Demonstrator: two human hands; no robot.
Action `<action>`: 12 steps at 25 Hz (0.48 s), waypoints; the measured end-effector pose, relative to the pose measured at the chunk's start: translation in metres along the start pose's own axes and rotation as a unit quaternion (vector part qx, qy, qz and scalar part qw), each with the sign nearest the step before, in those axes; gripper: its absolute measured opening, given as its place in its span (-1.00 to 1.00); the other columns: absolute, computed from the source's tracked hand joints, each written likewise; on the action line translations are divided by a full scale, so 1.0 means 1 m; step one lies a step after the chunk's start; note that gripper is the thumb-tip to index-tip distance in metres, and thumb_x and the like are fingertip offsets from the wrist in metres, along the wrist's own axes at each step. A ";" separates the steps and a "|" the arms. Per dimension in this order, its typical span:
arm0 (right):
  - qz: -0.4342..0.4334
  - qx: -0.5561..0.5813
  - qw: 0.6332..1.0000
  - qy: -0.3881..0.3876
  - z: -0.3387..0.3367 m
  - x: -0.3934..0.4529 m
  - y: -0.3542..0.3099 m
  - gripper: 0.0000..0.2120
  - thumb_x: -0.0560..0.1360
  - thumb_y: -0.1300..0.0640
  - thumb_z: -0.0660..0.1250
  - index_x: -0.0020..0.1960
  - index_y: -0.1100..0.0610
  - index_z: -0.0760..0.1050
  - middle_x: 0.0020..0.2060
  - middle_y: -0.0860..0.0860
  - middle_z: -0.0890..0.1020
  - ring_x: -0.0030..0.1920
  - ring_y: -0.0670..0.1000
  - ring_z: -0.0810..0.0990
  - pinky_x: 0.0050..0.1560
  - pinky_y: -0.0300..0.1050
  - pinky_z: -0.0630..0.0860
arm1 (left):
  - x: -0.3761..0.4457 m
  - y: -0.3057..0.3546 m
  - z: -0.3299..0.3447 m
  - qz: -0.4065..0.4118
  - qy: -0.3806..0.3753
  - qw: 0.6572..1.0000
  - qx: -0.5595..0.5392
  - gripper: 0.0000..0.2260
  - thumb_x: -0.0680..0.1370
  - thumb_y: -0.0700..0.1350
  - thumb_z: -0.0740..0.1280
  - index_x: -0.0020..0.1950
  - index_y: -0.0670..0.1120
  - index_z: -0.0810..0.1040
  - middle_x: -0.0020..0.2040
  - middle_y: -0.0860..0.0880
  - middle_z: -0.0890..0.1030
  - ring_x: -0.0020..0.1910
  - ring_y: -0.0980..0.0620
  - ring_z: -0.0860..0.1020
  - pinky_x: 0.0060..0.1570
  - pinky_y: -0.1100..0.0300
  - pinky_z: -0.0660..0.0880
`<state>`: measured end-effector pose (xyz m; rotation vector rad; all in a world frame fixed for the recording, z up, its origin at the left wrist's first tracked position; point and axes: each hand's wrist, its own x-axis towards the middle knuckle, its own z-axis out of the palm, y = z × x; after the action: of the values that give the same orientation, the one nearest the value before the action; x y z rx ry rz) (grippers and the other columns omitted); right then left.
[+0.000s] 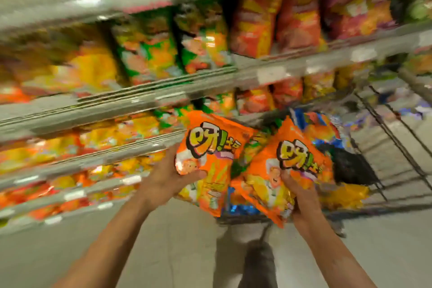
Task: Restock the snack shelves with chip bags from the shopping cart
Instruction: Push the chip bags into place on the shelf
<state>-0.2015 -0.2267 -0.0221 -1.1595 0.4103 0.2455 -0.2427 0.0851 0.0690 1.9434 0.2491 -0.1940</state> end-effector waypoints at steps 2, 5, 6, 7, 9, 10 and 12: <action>-0.010 -0.055 0.996 -0.073 0.053 -0.039 0.020 -0.88 0.51 0.23 0.39 0.02 0.16 0.66 -0.02 0.26 0.69 0.03 0.37 0.67 0.05 0.41 0.60 | -0.066 -0.028 -0.062 -0.006 0.079 0.997 0.011 -0.27 0.30 0.24 0.60 0.41 0.34 0.37 0.18 0.20 0.68 0.17 0.14 0.64 0.22 -0.05 0.57; -0.009 -0.162 0.974 -0.161 0.133 -0.083 0.038 -0.77 0.47 0.05 0.49 0.09 0.09 0.65 -0.07 0.10 0.76 -0.06 0.19 0.74 -0.09 0.21 0.68 | -0.152 -0.061 -0.145 -0.012 0.196 0.981 0.002 -0.32 0.32 0.23 0.59 0.37 0.37 0.39 0.11 0.24 0.69 0.07 0.21 0.66 0.08 0.11 0.59; -0.006 -0.192 0.961 -0.199 0.166 -0.096 0.046 -0.78 0.48 0.05 0.47 0.10 0.09 0.63 -0.09 0.05 0.77 -0.11 0.11 0.76 -0.20 0.09 0.70 | -0.183 -0.071 -0.172 -0.004 0.236 0.972 -0.018 -0.40 0.36 0.15 0.60 0.32 0.41 0.42 0.09 0.26 0.69 0.05 0.25 0.66 0.03 0.23 0.57; -0.009 -0.212 0.950 -0.230 0.194 -0.106 0.052 -0.83 0.52 0.10 0.44 0.08 0.13 0.63 -0.14 0.01 0.77 -0.17 0.04 0.77 -0.28 -0.03 0.69 | -0.209 -0.079 -0.193 0.004 0.268 0.963 -0.036 -0.45 0.41 0.06 0.59 0.25 0.46 0.44 0.07 0.27 0.70 0.03 0.28 0.65 0.00 0.32 0.55; -0.051 -0.255 0.926 -0.274 0.251 -0.125 0.064 -0.93 0.56 0.30 0.36 -0.01 0.22 0.61 -0.25 -0.02 0.76 -0.27 -0.07 0.74 -0.30 -0.14 0.68 | -0.253 -0.093 -0.226 0.010 0.321 0.945 -0.064 -0.53 0.46 0.01 0.56 0.21 0.44 0.48 0.08 0.24 0.70 0.03 0.27 0.65 0.03 0.34 0.53; -0.072 -0.268 0.914 -0.296 0.277 -0.135 0.071 -0.90 0.56 0.36 0.34 0.00 0.22 0.60 -0.21 -0.01 0.76 -0.23 -0.07 0.74 -0.17 -0.12 0.70 | -0.271 -0.099 -0.238 0.010 0.342 0.936 -0.076 -0.56 0.47 0.03 0.54 0.23 0.40 0.48 0.11 0.21 0.70 0.06 0.25 0.65 0.07 0.31 0.54; -0.113 -0.259 0.894 -0.347 0.327 -0.155 0.086 -0.75 0.51 0.34 0.43 0.17 0.19 0.58 0.03 0.08 0.74 0.01 0.03 0.72 0.10 -0.06 0.65 | -0.303 -0.118 -0.261 0.006 0.376 0.922 -0.096 -0.57 0.50 0.03 0.52 0.29 0.32 0.48 0.18 0.16 0.69 0.15 0.19 0.64 0.21 0.16 0.55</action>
<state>-0.3136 0.1121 0.0836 -1.5289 -0.4517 0.5637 -0.5612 0.3451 0.1380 1.7432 0.7293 0.5846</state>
